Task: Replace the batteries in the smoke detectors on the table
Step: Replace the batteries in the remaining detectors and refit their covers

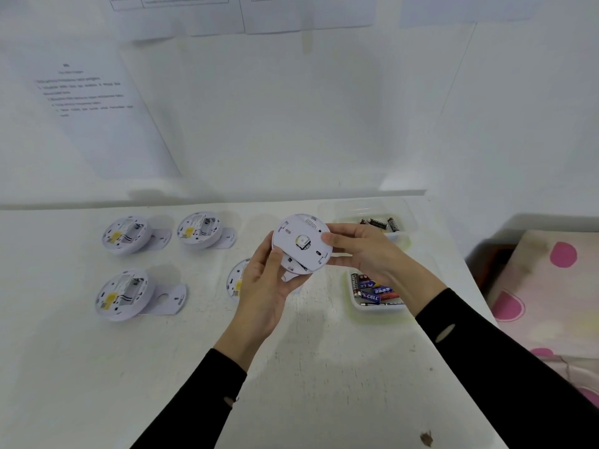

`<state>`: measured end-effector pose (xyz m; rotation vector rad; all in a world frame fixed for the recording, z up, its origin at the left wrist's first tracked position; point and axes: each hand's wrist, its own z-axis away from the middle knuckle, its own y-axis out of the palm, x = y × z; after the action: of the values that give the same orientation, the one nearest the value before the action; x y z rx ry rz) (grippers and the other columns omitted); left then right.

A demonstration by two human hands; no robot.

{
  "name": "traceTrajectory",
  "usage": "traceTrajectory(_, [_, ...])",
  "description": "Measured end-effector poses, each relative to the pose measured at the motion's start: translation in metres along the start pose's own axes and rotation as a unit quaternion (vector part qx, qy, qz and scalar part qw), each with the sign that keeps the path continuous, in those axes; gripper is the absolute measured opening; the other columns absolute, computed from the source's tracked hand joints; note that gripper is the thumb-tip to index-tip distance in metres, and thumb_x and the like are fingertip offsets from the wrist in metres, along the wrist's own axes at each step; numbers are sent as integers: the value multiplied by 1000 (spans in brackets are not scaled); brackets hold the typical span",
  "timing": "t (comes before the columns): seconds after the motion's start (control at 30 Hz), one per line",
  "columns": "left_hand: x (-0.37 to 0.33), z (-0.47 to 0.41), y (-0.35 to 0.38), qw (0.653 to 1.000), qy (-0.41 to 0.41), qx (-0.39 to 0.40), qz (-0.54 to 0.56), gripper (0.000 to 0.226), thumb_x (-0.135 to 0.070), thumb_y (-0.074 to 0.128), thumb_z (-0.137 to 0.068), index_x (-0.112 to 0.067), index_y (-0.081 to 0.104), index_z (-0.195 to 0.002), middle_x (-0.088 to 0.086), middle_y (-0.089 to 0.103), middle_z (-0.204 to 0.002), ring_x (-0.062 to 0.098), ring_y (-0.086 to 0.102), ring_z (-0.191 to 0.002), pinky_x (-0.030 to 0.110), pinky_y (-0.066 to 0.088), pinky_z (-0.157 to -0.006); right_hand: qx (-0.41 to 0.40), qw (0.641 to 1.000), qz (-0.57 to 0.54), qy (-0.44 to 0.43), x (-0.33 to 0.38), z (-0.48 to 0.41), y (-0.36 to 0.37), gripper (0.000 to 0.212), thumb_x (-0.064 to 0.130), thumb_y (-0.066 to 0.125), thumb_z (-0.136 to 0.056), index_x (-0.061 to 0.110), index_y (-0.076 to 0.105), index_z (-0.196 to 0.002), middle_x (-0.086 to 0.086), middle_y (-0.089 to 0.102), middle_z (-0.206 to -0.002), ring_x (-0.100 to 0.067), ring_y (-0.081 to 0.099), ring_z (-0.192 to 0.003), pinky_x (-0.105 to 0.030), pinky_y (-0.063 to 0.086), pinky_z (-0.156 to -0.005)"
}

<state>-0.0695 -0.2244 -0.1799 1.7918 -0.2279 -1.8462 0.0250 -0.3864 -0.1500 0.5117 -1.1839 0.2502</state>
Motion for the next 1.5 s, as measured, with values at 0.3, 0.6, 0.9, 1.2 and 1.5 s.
traceTrajectory(0.3, [2, -4, 7, 997, -28, -47, 54, 29, -16, 45, -103, -13, 57, -130, 7, 66, -127, 29, 62, -120, 51, 58, -85, -16, 994, -89, 59, -4, 0, -1, 24, 3, 66, -86, 3, 68, -110, -10, 71, -102, -22, 68, -88, -34, 60, -75])
traceTrajectory(0.6, [10, -5, 12, 993, -47, -72, 80, 38, -20, 47, -102, -10, 51, -139, 11, 62, -133, 30, 61, -121, 58, 52, -92, -34, 963, -237, 122, -11, 2, 9, 12, 2, 62, -88, 9, 66, -96, -10, 65, -106, -33, 61, -101, -44, 53, -89])
traceTrajectory(0.9, [12, -12, 32, 970, -105, -106, 191, 38, -29, 47, -102, -8, 55, -134, 9, 64, -132, 21, 54, -130, 35, 36, -115, -88, 910, -380, 139, -17, -6, 33, 21, 8, 46, -92, 3, 60, -107, -16, 67, -113, -31, 62, -107, -41, 48, -101])
traceTrajectory(1.2, [10, -13, 43, 963, -80, -110, 235, 30, -26, 46, -103, -7, 61, -121, 15, 66, -127, 24, 59, -124, 35, 43, -108, -71, 903, -410, 110, -11, 0, 42, 35, 6, 39, -91, -4, 58, -117, -23, 63, -121, -35, 57, -117, -45, 40, -108])
traceTrajectory(1.5, [15, -19, 43, 954, -64, -104, 274, 37, -26, 49, -102, -4, 56, -130, 19, 62, -132, 32, 55, -128, 45, 36, -115, -106, 874, -467, 82, -8, -1, 48, 55, -2, 40, -85, 16, 52, -136, -15, 63, -125, -34, 63, -107, -51, 51, -82])
